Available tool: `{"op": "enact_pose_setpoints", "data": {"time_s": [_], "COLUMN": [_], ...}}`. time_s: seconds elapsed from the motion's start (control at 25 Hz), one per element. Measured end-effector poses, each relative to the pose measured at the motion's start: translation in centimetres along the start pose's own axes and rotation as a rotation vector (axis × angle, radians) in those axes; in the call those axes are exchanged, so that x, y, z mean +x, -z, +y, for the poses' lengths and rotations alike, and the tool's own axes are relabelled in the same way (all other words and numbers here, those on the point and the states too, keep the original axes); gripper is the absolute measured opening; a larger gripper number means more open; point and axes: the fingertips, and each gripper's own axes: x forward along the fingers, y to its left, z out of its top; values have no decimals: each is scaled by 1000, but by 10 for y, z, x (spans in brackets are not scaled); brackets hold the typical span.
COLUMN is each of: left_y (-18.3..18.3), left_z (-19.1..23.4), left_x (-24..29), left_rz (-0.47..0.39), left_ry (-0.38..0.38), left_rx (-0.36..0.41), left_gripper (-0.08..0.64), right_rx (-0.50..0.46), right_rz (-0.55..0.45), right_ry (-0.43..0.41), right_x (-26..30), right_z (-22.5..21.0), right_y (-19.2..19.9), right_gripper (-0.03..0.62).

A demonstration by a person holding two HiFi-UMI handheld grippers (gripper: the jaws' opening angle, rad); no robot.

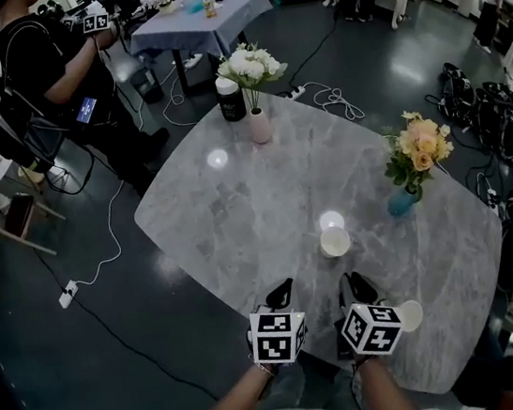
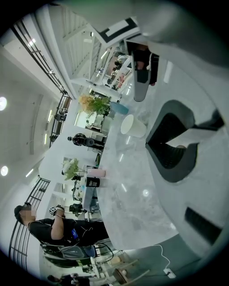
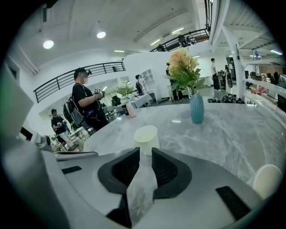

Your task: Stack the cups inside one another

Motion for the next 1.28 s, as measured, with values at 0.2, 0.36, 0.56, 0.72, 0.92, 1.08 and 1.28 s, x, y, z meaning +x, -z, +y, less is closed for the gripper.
{"op": "enact_pose_setpoints", "data": {"time_s": [0.2,0.36,0.56,0.72,0.92,1.08,1.28], "left_y": [-2,-1,2,5,5,7,12], "left_z": [14,23,28,33,39,39,46], "left_x": [4,9,13,18,26,29,34], "left_rz": [7,13,26,38,46,57,69], "left_ry": [-13,-22,-27,-32,-33,-42,-49], "left_rx": [-5,-14,-26,-34,-43,-54,-66], "left_gripper": [-5,-5,-5,-5,-5,-5,-5], "right_rx": [-3,-6,-21,-33,-45,-53,-65], "right_rz": [12,25,34,45,65,76,82], "right_ry": [0,3,8,14,12,10,10], "right_x": [16,31,46,58,75,81,92], "right_z": [4,3,2,1,0,-2,-1], "right_y": [0,1,-1,-1,0,-1,-2], "right_gripper": [90,127,164,195,219,227,229]}}
